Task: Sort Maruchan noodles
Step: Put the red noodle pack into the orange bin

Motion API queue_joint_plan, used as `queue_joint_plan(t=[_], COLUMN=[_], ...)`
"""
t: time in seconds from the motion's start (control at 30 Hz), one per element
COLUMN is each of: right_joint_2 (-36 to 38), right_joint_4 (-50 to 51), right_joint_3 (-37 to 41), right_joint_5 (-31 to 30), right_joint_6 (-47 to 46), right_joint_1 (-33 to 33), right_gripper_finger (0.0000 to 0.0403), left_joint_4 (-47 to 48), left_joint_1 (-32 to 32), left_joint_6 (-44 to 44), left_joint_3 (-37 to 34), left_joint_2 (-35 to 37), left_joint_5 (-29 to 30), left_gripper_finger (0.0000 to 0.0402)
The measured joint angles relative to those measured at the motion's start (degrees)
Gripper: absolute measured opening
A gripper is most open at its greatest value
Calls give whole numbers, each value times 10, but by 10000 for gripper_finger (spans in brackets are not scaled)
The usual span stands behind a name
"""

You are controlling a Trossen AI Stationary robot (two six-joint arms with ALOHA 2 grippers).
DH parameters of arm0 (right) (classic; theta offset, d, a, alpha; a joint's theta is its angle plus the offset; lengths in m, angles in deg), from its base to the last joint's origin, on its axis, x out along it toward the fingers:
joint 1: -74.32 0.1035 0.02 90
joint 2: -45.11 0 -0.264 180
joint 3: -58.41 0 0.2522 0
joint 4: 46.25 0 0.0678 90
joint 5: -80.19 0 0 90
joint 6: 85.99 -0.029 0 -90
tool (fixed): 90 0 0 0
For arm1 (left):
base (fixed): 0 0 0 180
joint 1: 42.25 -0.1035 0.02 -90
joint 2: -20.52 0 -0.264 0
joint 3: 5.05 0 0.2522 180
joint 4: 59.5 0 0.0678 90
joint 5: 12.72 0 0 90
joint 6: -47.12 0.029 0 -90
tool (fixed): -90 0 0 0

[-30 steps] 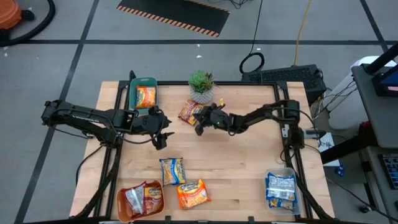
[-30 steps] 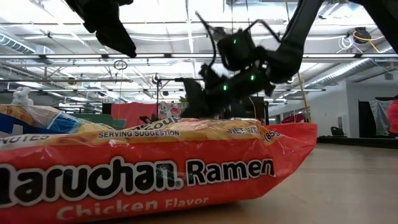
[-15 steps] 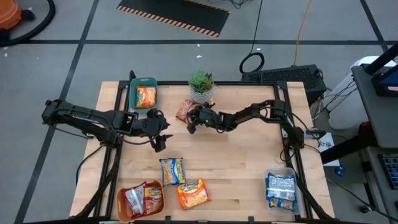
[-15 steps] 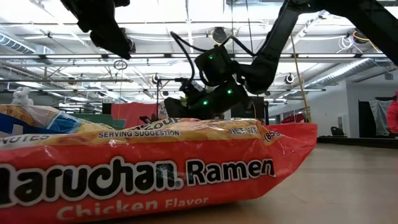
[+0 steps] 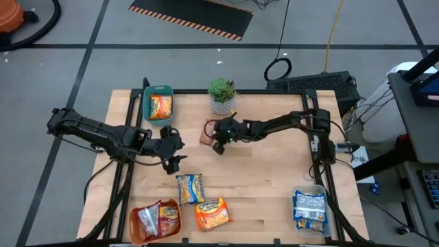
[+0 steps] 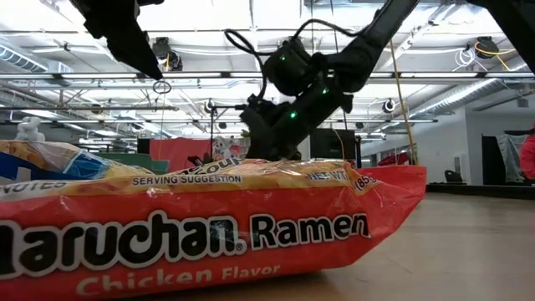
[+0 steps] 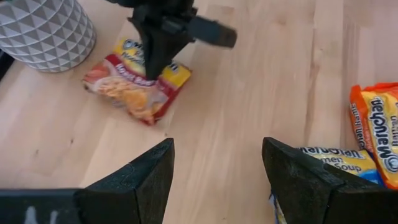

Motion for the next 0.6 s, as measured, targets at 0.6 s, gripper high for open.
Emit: queue_joint_plan(t=[0.6], right_joint_2=[175], right_joint_4=[256], right_joint_3=[27], right_joint_5=[-62], right_joint_6=[-30], right_joint_1=[56], right_gripper_finger=[5], left_joint_4=[2], left_joint_1=[27], left_joint_6=[4], left_joint_3=[0], left_joint_2=[0], left_joint_5=[0], left_gripper_finger=[248])
